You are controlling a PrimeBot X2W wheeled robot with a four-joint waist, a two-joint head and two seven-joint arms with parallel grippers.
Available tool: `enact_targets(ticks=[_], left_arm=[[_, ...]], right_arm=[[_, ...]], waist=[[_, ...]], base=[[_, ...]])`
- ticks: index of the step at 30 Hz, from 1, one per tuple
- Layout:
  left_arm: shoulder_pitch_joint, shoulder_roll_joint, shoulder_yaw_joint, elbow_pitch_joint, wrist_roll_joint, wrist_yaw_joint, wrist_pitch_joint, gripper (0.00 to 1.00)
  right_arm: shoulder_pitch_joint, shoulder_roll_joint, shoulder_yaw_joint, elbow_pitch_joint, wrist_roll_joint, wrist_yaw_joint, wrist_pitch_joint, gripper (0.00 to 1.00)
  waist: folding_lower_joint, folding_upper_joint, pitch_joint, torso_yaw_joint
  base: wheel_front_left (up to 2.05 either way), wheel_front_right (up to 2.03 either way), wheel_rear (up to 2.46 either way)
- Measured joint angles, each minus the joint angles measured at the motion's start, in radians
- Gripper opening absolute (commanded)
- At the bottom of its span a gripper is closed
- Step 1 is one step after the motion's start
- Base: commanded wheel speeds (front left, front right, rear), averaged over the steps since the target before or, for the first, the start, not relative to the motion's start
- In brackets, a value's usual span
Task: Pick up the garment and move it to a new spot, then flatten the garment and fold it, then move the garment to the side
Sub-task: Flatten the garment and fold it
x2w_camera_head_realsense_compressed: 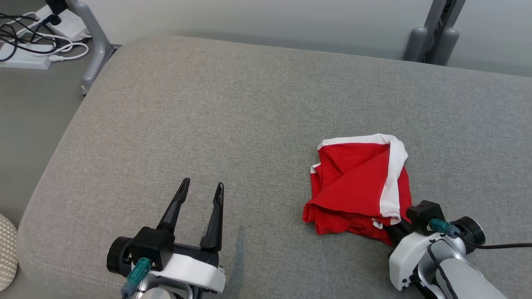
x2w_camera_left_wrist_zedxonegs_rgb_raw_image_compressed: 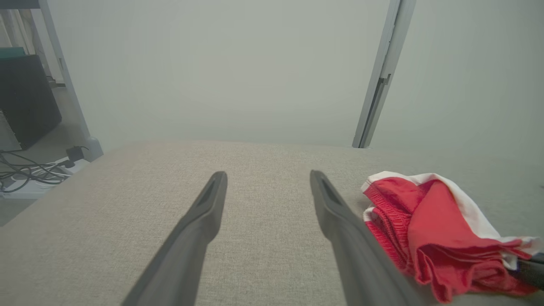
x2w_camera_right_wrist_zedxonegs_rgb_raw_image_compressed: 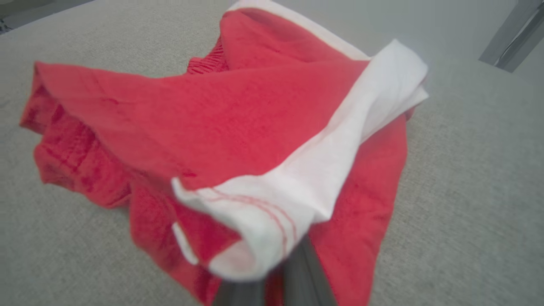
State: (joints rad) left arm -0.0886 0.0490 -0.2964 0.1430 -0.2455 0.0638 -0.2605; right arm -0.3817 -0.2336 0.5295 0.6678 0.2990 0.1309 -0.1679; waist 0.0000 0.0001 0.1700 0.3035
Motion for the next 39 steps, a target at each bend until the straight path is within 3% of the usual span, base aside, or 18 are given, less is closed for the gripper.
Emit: enact_targets(ticks=[19,28,39], left_arm=[[-0.001,0.0,-0.031,-0.006,-0.032,0.016,0.0,1.0],[-0.021,0.0,-0.062,-0.006,-0.059,0.021,0.0,1.0],[-0.033,0.0,-0.1,-0.007,-0.083,0.034,0.0,1.0]], right_arm=[[-0.138,-0.061,0.034,-0.048,0.028,0.0,0.047,0.0],[-0.243,-0.089,0.069,0.015,0.067,0.0,0.077,0.0],[-0.355,-0.073,0.156,0.106,0.123,0.0,0.076,0.0]], waist=[[0.0,-0.0001,0.006,0.06],[0.0,0.0,0.04,0.121],[0.0,0.0,0.07,0.188]], base=[[0.0,0.0,0.0],[0.0,0.0,0.0],[0.0,0.0,0.0]])
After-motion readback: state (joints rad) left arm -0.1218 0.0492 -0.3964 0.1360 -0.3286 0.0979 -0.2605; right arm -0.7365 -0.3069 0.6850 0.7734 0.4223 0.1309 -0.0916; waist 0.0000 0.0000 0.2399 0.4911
